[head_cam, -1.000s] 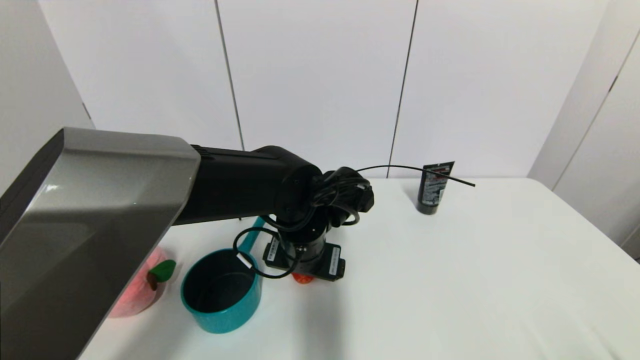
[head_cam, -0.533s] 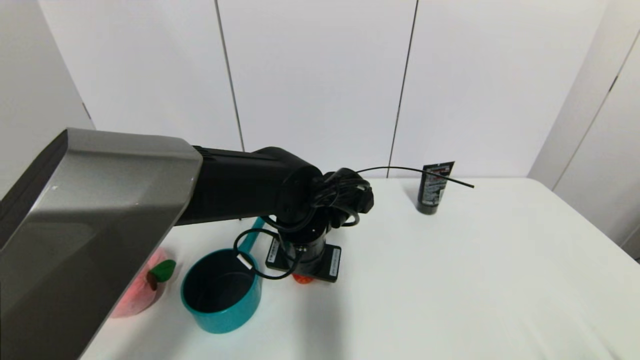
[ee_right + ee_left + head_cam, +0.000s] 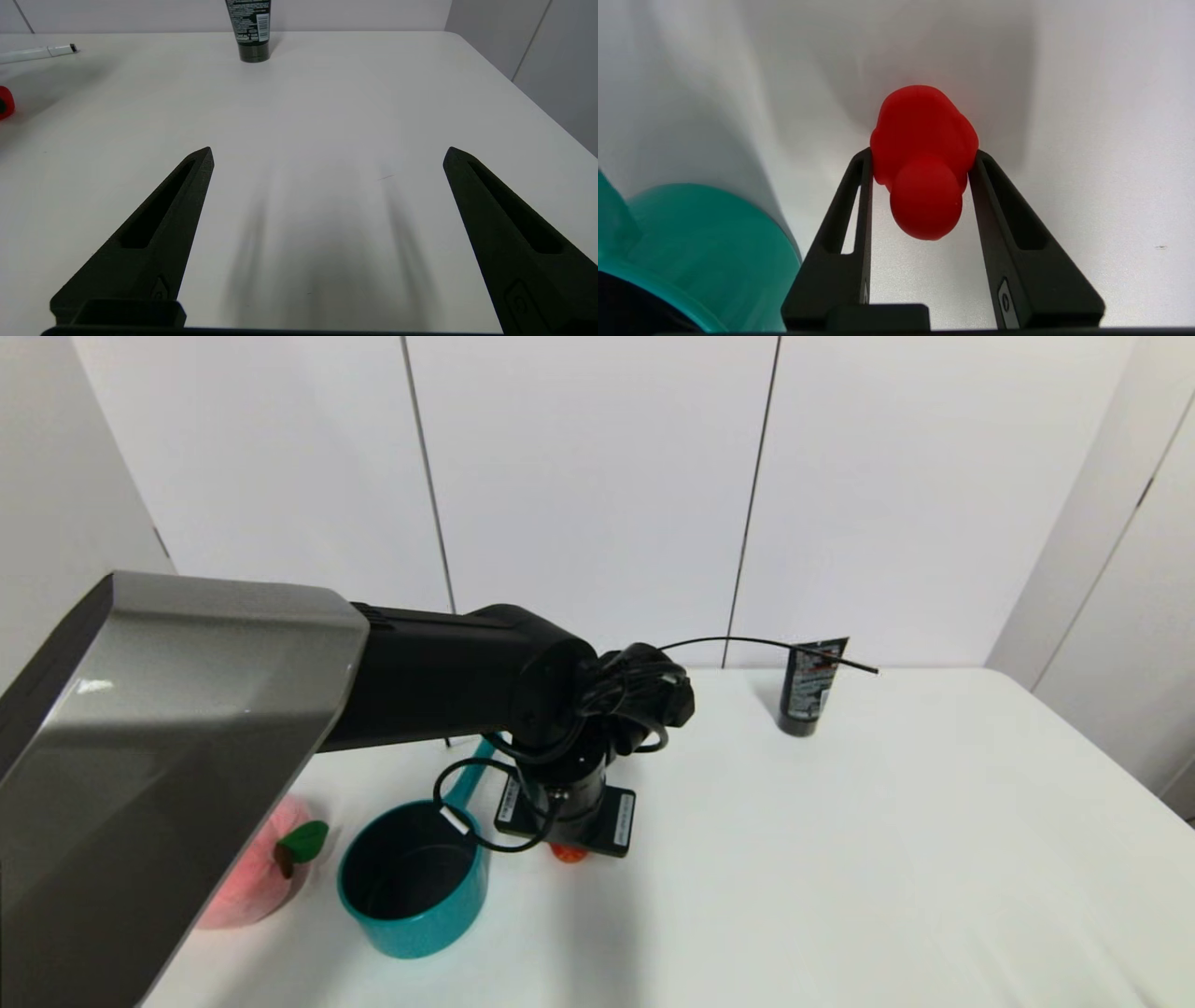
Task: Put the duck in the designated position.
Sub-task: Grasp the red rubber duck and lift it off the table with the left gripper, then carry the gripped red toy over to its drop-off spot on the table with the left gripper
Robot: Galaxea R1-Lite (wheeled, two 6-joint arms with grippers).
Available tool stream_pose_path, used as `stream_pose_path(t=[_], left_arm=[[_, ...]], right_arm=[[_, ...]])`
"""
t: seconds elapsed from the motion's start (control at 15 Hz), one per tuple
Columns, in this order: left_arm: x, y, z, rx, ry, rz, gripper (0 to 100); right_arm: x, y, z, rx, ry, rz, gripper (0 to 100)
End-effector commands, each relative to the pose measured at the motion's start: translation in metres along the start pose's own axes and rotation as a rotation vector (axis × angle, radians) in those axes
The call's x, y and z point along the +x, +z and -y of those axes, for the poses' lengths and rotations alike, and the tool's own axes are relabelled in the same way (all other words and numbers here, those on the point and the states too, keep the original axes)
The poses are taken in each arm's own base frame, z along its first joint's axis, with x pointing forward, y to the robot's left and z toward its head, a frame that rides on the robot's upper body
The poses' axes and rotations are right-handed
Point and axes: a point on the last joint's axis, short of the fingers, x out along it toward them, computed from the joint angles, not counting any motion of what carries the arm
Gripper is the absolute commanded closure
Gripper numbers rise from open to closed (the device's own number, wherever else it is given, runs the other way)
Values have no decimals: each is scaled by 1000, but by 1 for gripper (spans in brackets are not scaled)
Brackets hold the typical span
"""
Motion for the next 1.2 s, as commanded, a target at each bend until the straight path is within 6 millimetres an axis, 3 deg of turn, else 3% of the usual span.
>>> stream_pose_path(t=[0.07,0.4,0.73,1.0,1.2], left_arm=[[-18,2,-7,-12,-15,37,100],[-76,14,-18,-67,-118,214,100],[-125,30,-49,-184,-94,440,100],[-148,54,-103,-177,-27,599,100],[-158,68,-161,-185,97,686,100]], right_arm=[[0,0,0,0,0,-1,0],[0,0,0,0,0,-1,0],[0,0,0,0,0,-1,0],[0,0,0,0,0,-1,0],[0,0,0,0,0,-1,0]])
